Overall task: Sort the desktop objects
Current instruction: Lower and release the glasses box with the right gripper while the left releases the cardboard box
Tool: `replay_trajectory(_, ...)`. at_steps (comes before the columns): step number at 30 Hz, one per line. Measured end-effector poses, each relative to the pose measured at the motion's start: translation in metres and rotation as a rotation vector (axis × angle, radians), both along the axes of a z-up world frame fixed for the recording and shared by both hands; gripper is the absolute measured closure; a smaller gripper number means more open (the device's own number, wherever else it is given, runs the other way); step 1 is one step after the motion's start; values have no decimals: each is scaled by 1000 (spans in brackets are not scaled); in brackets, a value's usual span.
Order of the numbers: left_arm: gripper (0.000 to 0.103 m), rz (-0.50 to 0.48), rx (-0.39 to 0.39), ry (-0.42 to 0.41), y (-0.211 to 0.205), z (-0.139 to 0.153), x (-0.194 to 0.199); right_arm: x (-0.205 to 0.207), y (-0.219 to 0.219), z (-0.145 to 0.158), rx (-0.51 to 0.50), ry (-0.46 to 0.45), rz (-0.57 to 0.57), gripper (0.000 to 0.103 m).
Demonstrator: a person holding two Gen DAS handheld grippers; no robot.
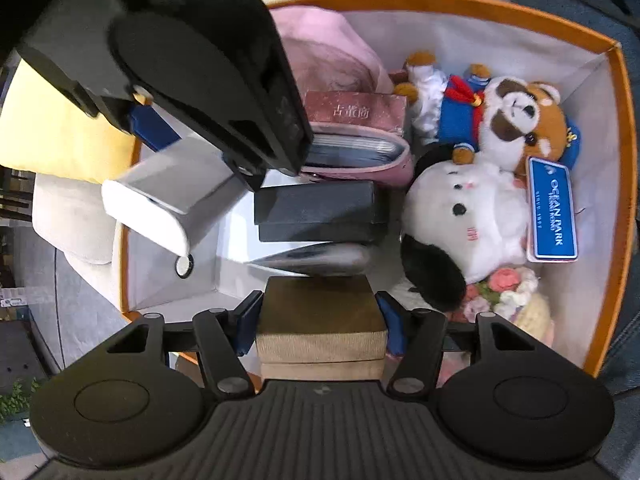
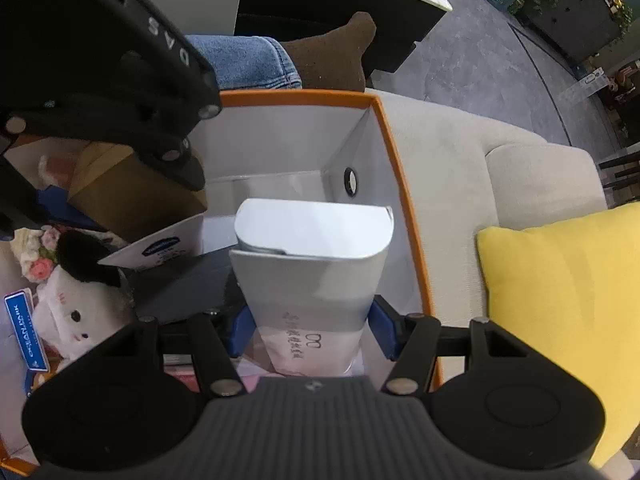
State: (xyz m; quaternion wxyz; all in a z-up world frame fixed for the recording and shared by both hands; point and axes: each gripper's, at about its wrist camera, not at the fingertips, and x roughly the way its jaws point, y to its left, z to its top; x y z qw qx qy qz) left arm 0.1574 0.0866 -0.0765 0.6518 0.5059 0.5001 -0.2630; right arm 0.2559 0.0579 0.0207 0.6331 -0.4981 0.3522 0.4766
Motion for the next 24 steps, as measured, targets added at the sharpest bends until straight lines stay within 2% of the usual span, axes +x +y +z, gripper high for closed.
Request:
replay_trajectory(12, 34, 3, -17, -29, 10, -14, -4, 12, -3, -3, 52, 35, -37, 42)
replay_trajectory(14, 34, 23, -36, -28, 14, -12, -4, 14, -4, -6, 55, 49, -46, 42)
replay_trajectory(18, 33, 34, -68, -37, 21, -7, -7, 18, -4, -9, 51, 64, -65, 50)
replay_trajectory(24, 33, 37, -106, -28, 30, 7, -11, 16, -10, -1, 73, 52, -91, 50)
